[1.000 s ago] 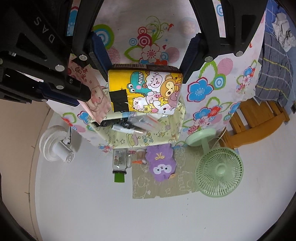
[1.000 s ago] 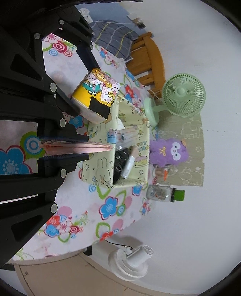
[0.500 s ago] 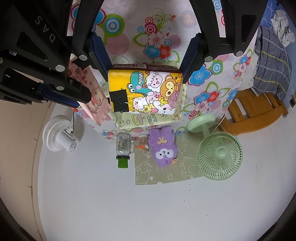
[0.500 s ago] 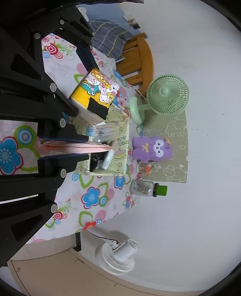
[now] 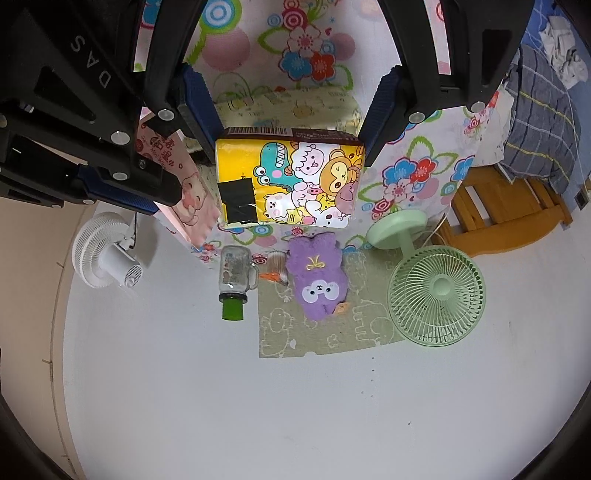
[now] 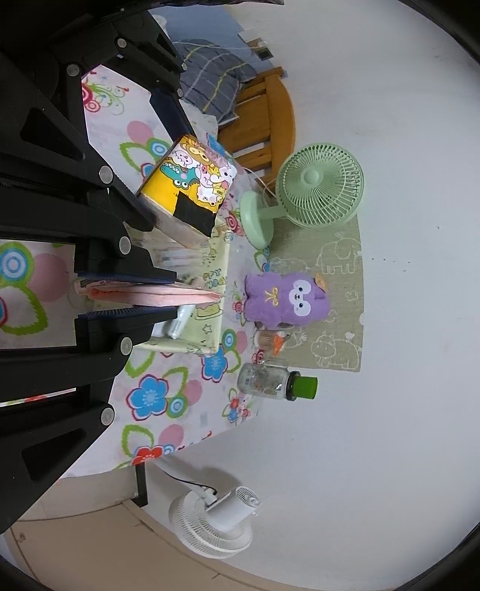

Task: Organize soft objects
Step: 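Carry both held items over the fabric box and lower them inside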

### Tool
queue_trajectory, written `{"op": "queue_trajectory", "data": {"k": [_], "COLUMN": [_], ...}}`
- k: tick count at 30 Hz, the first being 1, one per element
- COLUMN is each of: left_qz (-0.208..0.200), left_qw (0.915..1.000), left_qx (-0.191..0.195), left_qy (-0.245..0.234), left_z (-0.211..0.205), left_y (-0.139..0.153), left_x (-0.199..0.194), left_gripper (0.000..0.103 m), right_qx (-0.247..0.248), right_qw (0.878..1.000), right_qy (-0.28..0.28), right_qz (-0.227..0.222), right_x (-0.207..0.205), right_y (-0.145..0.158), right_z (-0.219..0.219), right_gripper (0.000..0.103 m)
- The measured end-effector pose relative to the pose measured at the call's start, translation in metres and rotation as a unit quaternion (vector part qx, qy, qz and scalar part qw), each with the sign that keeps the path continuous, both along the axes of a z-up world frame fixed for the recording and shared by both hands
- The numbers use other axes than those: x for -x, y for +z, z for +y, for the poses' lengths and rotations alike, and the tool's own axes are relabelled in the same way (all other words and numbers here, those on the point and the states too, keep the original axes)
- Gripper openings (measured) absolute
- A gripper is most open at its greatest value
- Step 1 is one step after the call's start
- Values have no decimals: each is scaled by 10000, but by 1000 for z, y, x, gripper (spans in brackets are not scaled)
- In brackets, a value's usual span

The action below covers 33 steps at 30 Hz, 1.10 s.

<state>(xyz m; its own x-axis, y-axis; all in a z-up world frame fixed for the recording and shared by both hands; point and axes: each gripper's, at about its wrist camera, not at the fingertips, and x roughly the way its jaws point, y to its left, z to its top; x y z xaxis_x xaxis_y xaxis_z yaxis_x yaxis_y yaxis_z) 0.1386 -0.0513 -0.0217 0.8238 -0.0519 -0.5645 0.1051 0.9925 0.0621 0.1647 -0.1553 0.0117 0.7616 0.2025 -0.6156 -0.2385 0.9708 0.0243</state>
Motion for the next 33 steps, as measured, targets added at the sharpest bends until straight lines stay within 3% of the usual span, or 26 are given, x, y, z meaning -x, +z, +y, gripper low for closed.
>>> {"op": "queue_trajectory", "data": {"k": [18,33], "left_qz": [192,558], "left_qw": [9998,9983], "left_qx": [-24,-153], "left_qy": [70,105], "left_z": [1,-1], "left_y": [-12,-43], "left_x": [-61,-98], "left_gripper": [74,76], "right_qx": [-72,-173], "right_qw": [9998,9987], "right_qy": [135,230], "right_qz": [136,420], "right_x": [-65,-107], "right_y": [-18,-45], "right_z": [2,5], "right_gripper": [14,14]}}
